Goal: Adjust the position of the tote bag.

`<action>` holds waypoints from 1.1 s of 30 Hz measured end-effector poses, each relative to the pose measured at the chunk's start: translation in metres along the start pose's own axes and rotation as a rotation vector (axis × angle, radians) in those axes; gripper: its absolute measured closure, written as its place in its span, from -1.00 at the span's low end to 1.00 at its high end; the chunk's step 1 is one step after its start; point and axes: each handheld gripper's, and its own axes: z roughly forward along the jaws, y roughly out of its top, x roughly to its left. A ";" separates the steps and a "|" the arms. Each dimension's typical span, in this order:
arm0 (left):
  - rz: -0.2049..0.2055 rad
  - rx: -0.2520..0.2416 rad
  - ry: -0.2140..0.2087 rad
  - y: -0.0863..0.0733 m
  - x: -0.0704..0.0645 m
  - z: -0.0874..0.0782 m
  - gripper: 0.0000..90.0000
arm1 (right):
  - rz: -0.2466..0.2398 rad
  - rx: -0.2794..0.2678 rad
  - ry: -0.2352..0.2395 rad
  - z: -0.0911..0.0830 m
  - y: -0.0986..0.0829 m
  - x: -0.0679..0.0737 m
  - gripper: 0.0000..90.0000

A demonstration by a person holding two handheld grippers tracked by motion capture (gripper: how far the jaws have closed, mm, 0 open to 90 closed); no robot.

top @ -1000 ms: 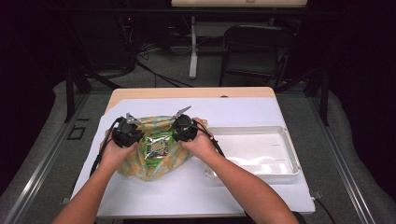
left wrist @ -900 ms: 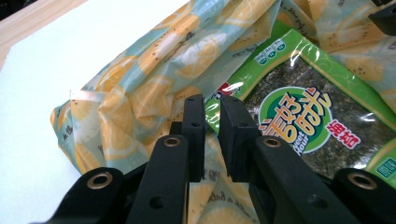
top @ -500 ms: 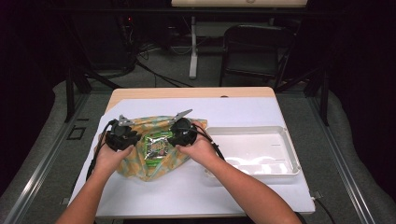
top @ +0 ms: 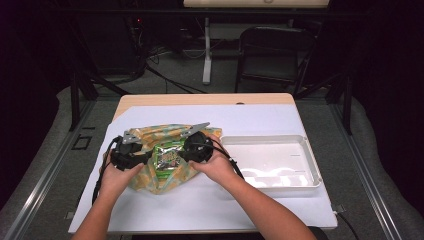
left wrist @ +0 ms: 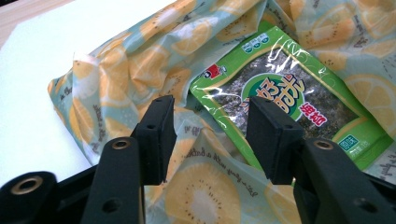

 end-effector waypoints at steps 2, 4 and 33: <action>-0.013 0.009 -0.003 -0.002 0.000 0.001 0.10 | 0.000 0.001 0.005 0.000 -0.002 0.001 0.54; -0.027 0.013 -0.006 -0.004 -0.002 0.004 0.07 | 0.001 0.006 0.010 0.002 -0.005 0.002 0.53; 0.038 0.179 0.112 -0.025 -0.015 0.013 1.00 | -0.070 0.044 -0.012 0.024 -0.016 0.019 0.61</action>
